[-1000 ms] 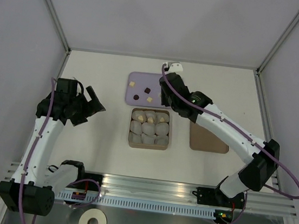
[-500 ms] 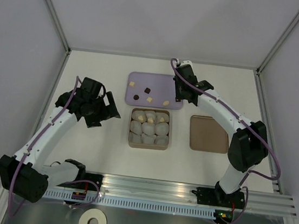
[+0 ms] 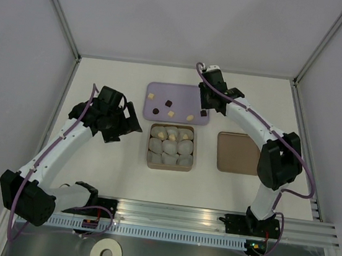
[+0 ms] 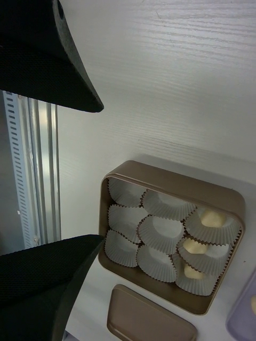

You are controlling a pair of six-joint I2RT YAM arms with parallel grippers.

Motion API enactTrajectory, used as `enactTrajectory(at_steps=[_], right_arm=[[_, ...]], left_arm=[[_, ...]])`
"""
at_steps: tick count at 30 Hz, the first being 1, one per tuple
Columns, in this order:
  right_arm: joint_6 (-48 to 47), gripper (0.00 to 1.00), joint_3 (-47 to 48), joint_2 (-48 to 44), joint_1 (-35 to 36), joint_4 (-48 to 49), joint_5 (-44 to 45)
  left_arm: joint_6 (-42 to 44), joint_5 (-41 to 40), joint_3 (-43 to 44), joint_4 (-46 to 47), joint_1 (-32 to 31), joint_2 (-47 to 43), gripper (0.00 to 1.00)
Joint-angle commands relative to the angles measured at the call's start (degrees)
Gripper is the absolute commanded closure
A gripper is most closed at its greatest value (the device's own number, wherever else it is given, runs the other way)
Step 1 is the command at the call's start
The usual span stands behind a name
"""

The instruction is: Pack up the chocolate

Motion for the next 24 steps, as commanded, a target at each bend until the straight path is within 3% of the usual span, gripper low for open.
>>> enactTrajectory(at_steps=[1, 24], right_arm=[[-1.03, 0.64, 2.68, 0.68, -0.31, 2.11, -0.23], [-1.56, 0.59, 3.39, 4.46, -0.84, 2.73, -0.32]], left_arm=[[-2.05, -0.9, 2.03, 1.5, -0.36, -0.18, 0.0], [-2.75, -1.34, 1.95, 1.68, -0.97, -0.27, 0.0]])
